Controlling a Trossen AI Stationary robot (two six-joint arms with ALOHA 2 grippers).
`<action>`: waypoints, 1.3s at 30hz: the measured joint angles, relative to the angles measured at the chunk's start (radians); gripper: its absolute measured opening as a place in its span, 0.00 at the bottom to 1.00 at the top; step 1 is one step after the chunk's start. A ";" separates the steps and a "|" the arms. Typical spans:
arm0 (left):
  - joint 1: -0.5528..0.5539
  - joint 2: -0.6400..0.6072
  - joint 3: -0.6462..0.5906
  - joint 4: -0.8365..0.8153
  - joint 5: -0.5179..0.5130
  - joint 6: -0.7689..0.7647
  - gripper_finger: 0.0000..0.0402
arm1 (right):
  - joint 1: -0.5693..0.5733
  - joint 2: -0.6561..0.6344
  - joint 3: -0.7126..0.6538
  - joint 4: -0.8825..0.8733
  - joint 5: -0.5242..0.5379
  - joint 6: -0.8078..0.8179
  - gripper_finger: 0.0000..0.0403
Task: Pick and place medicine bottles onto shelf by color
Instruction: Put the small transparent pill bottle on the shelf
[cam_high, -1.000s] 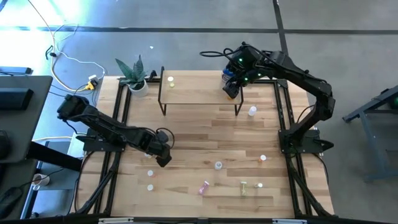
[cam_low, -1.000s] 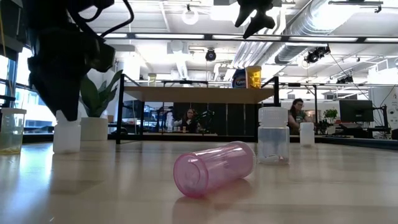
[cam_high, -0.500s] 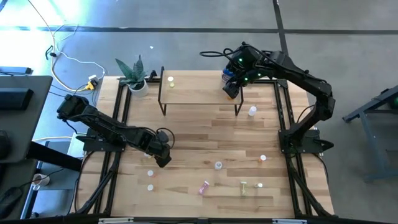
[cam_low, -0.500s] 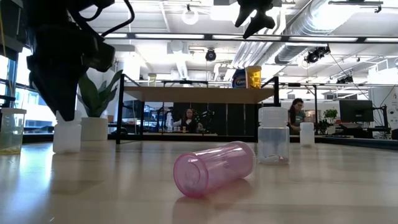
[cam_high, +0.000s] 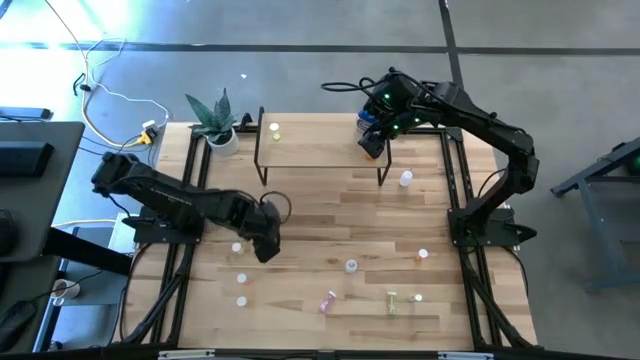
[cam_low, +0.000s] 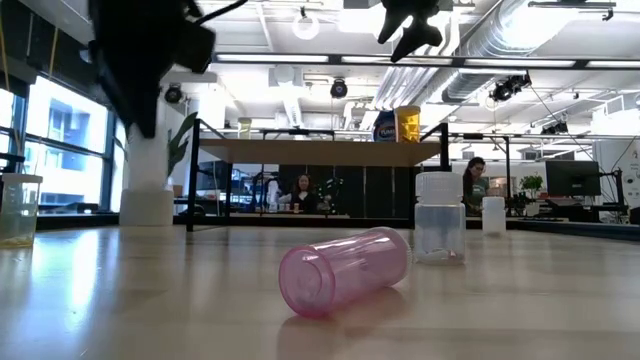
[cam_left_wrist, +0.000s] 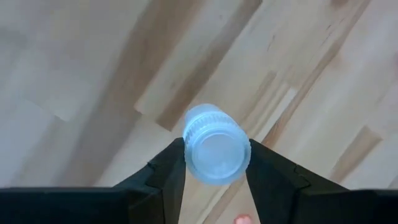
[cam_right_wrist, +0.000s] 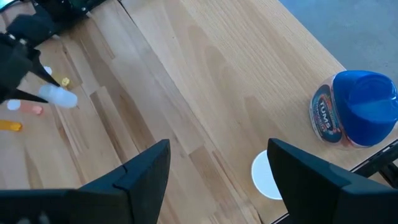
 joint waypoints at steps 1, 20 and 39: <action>0.019 0.000 0.027 -0.020 -0.001 0.025 0.35 | 0.000 0.000 0.000 0.000 0.000 0.000 0.64; 0.451 -0.001 0.475 -0.258 -0.094 0.518 0.35 | -0.003 0.000 0.000 0.001 0.135 -0.051 0.64; 0.652 0.122 0.483 -0.312 -0.109 0.654 0.35 | -0.134 0.000 0.000 0.009 0.202 -0.163 0.64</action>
